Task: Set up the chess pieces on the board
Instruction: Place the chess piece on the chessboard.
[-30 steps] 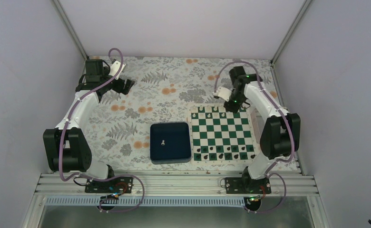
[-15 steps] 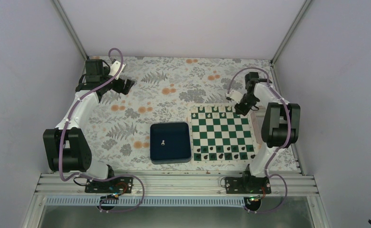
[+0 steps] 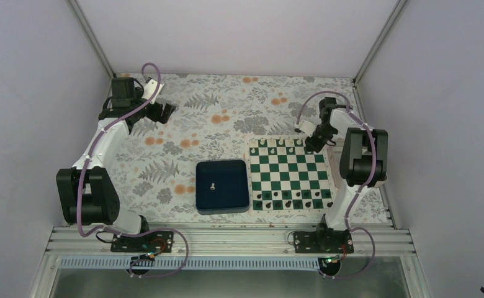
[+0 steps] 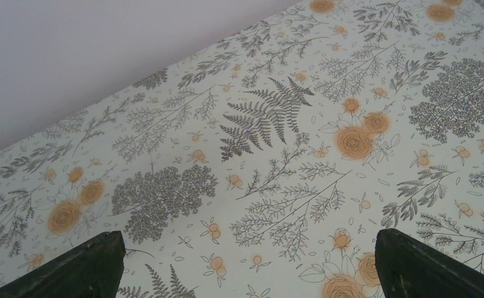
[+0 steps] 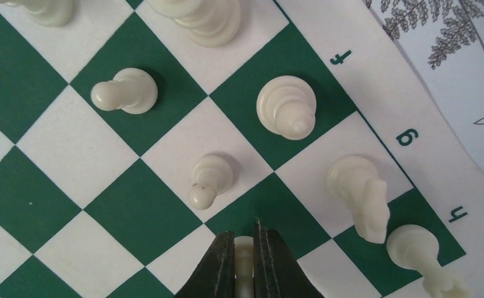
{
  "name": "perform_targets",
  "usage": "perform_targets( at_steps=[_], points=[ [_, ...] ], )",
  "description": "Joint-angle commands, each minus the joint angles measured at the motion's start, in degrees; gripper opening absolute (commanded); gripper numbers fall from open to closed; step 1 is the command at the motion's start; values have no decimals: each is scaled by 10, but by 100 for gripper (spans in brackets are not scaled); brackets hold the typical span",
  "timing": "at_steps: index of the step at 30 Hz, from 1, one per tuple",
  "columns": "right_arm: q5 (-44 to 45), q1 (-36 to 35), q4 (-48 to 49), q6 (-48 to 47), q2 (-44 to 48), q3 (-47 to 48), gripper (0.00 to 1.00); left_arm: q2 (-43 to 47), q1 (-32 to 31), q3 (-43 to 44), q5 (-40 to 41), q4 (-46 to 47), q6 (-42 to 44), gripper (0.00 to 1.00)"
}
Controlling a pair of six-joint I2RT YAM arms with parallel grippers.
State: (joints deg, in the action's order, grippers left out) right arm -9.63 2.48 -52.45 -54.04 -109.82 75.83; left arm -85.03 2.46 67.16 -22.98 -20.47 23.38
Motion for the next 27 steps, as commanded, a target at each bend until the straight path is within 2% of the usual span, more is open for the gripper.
perform_targets(
  at_steps=[1,20,27],
  points=[
    [-15,7,6,-11,-10,6,4,-1,2,7,-10,2,4,100],
    [-8,9,19,-12,-22,5,5,-1,2,9,-10,0,4,100],
    [2,11,24,-12,-16,0,13,0,2,6,-12,1,7,100]
  ],
)
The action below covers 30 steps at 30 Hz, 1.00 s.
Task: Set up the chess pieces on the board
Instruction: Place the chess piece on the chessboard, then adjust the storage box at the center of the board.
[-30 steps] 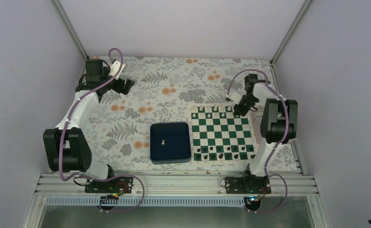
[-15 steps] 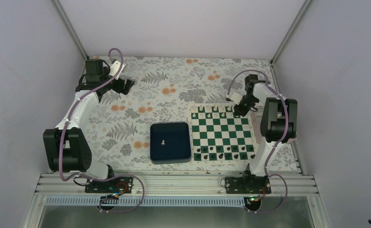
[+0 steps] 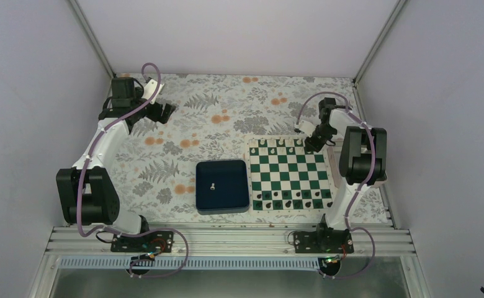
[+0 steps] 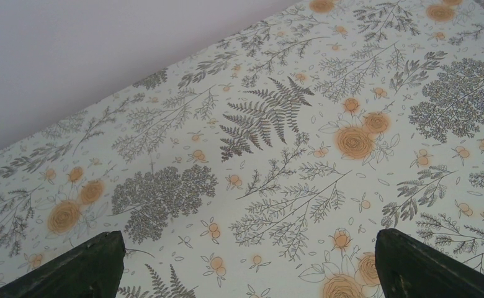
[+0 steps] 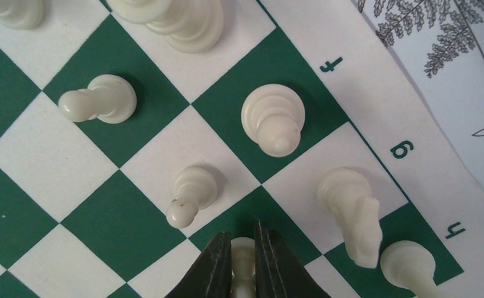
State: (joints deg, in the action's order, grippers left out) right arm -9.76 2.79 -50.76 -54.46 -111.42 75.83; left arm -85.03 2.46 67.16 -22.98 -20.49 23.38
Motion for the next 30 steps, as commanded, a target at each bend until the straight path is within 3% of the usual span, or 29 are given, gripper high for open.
perform_targets(
  at_steps=[1,16,22,23,27,30],
  points=[
    [7,9,6,-7,3,-1,13,0,2,6,-12,1,7,100],
    [-13,-20,-97,1,113,54,29,0,2,10,-19,-3,9,100],
    [23,-181,-138,54,180,89,31,1,1,13,-24,-5,9,100],
    [26,-209,-141,65,180,99,29,3,1,14,-23,-5,9,100],
    [42,-338,-137,100,165,131,5,5,1,11,-22,-5,10,100],
    [36,-431,-134,105,114,156,4,7,1,11,-23,-4,11,100]
  ],
)
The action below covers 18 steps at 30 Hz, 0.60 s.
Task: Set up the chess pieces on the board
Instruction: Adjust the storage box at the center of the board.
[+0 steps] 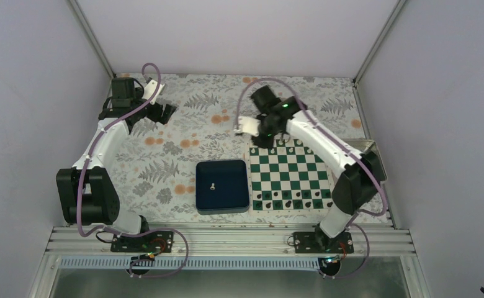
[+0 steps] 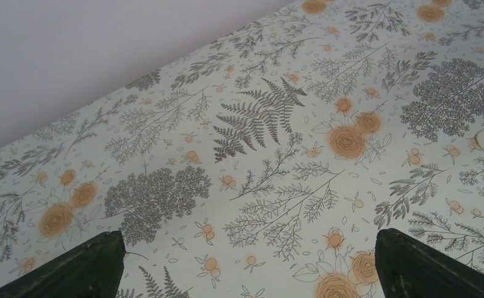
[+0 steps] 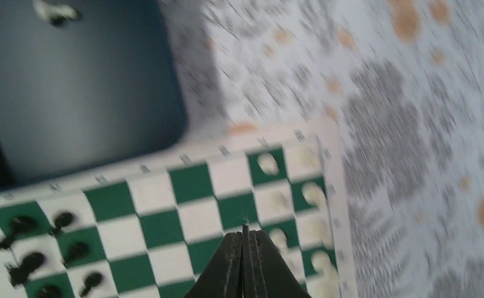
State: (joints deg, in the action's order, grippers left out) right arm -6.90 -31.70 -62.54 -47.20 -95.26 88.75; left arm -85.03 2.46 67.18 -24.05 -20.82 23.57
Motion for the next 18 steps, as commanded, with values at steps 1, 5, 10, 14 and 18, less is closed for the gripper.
perform_targets(
  at_steps=[1,5,10,14,18],
  points=[
    [3,-108,-11,35,-64,39,4,8,1,11,-13,-1,9,100],
    [-25,-190,10,31,-130,62,4,12,1,8,-14,-2,10,100],
    [-48,-241,17,22,-196,85,4,17,2,5,-15,0,13,100],
    [-57,-260,28,14,-233,97,4,16,2,5,-18,0,13,100],
    [-56,-265,50,20,-262,128,4,17,2,3,-18,1,14,100]
  ],
)
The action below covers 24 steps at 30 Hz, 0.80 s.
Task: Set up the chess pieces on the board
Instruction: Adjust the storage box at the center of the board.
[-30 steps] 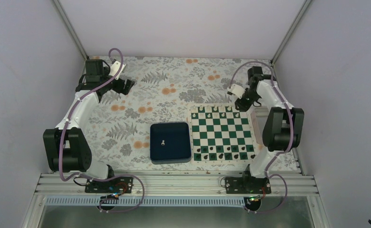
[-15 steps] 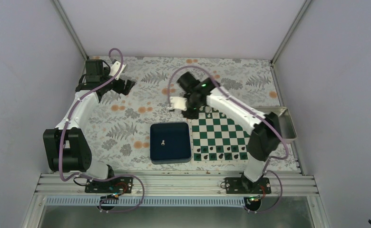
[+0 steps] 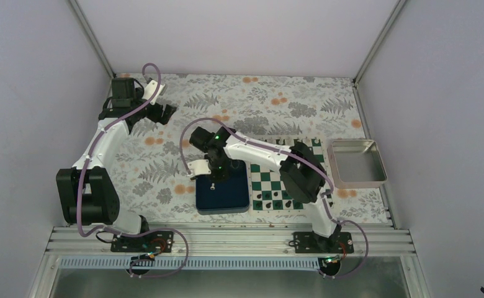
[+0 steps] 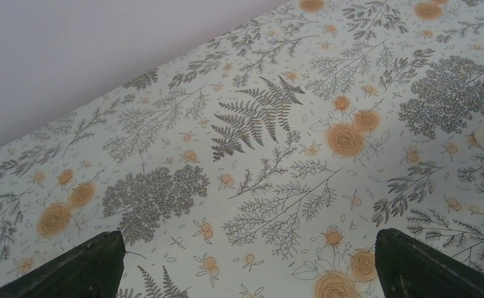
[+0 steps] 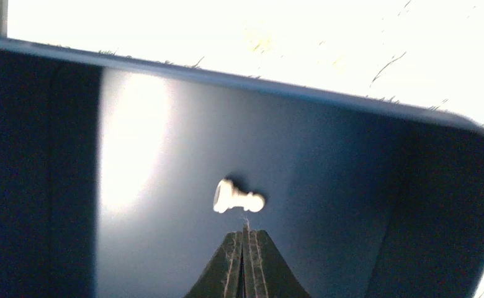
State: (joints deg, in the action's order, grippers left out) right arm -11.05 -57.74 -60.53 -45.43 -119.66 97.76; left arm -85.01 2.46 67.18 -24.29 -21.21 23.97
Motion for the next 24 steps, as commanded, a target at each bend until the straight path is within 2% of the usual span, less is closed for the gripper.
perform_targets(
  at_steps=[1,12,24],
  points=[
    [-14,-6,31,3,-25,52,4,17,2,3,-15,5,10,100],
    [14,-5,54,21,-99,122,4,19,3,-2,-21,9,11,100],
    [34,14,77,32,-127,165,4,19,3,-6,-22,11,12,100]
  ],
)
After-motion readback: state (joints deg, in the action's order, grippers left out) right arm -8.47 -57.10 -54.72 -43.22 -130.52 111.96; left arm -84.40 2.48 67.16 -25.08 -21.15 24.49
